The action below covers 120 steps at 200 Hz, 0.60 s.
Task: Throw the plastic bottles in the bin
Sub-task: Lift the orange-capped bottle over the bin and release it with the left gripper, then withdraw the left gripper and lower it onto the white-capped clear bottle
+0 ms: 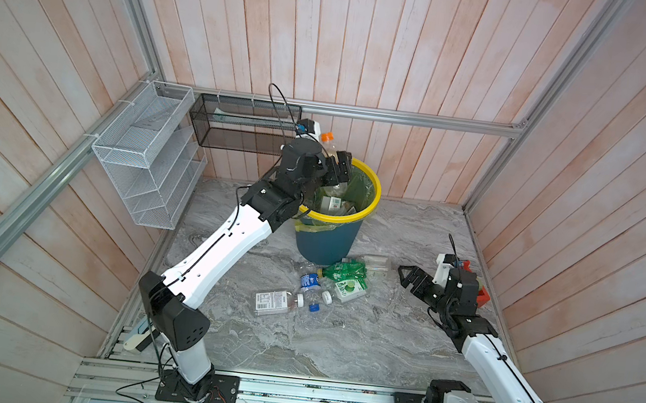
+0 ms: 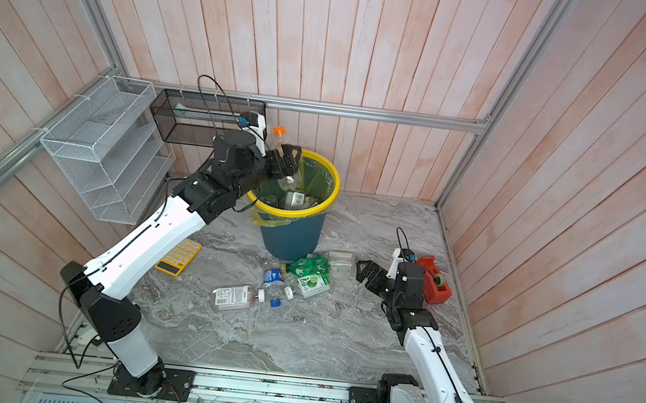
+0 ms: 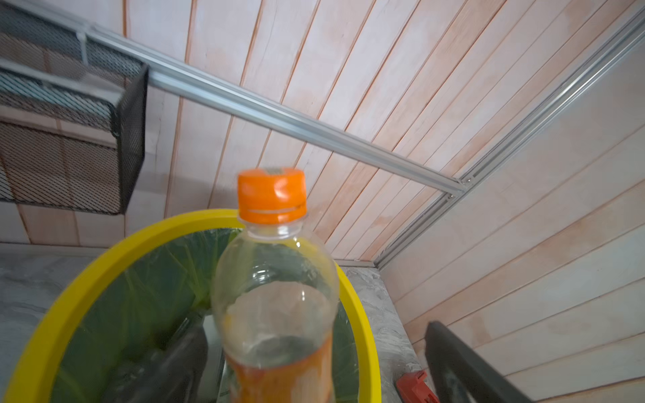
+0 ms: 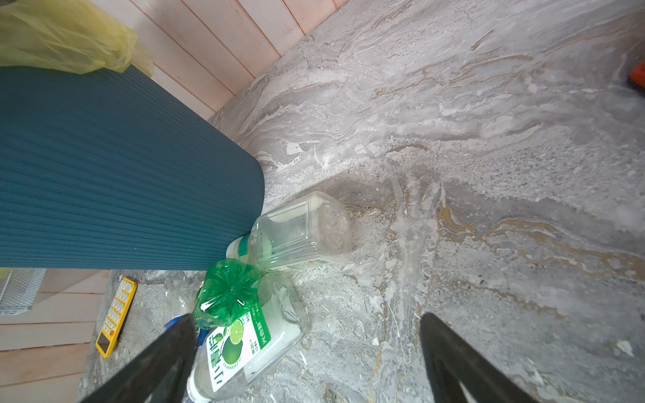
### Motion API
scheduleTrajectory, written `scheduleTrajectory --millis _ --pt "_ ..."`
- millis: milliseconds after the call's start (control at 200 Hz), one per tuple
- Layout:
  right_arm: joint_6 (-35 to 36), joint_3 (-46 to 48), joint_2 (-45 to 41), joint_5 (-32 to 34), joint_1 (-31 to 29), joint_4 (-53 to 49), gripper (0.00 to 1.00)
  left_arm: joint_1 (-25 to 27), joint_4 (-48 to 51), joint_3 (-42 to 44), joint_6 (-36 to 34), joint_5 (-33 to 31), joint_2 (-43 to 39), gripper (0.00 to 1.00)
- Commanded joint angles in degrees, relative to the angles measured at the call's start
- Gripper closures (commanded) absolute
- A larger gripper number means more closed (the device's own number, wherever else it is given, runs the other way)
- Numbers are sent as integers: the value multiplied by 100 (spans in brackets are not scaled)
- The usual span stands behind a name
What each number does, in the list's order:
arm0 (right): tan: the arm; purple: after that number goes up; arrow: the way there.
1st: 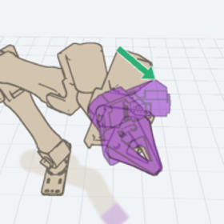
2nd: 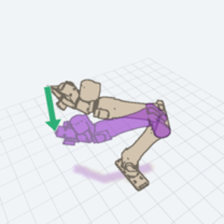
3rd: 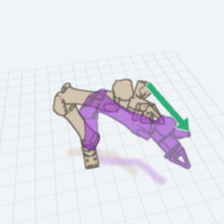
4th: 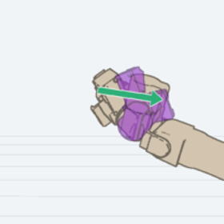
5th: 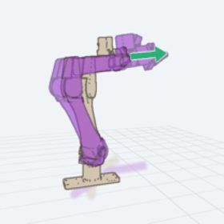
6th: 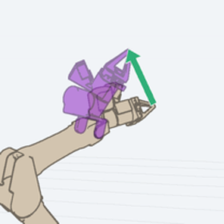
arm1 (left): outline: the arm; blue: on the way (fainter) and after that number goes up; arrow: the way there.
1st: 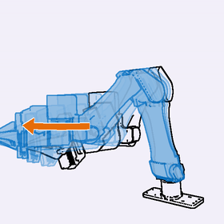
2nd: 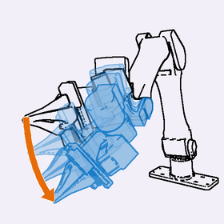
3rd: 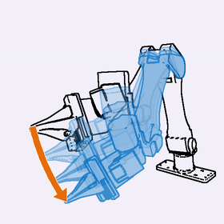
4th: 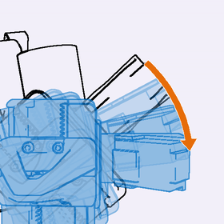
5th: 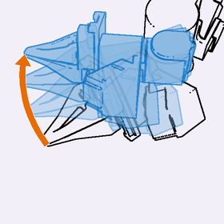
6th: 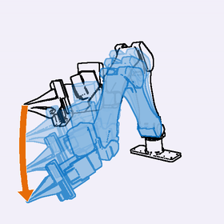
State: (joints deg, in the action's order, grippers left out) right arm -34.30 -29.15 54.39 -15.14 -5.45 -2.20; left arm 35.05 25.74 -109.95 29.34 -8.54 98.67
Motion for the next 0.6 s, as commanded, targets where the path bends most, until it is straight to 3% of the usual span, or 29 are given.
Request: scheduleTrajectory --millis 0,305,475,595 --pt "49 49 -180 -72 32 -150 1 24 -324 465 -348 234 -623 0" --pt "-100 -3 -111 -298 15 25 1 339 -1694 2190 -1013 -78 -2037 0" --pt "-315 82 59 -483 -278 376 0 397 -1742 3069 -1143 -30 -2619 0" --pt "-483 146 231 -323 -652 578 0 396 -1607 3748 -1117 -338 -3059 0"
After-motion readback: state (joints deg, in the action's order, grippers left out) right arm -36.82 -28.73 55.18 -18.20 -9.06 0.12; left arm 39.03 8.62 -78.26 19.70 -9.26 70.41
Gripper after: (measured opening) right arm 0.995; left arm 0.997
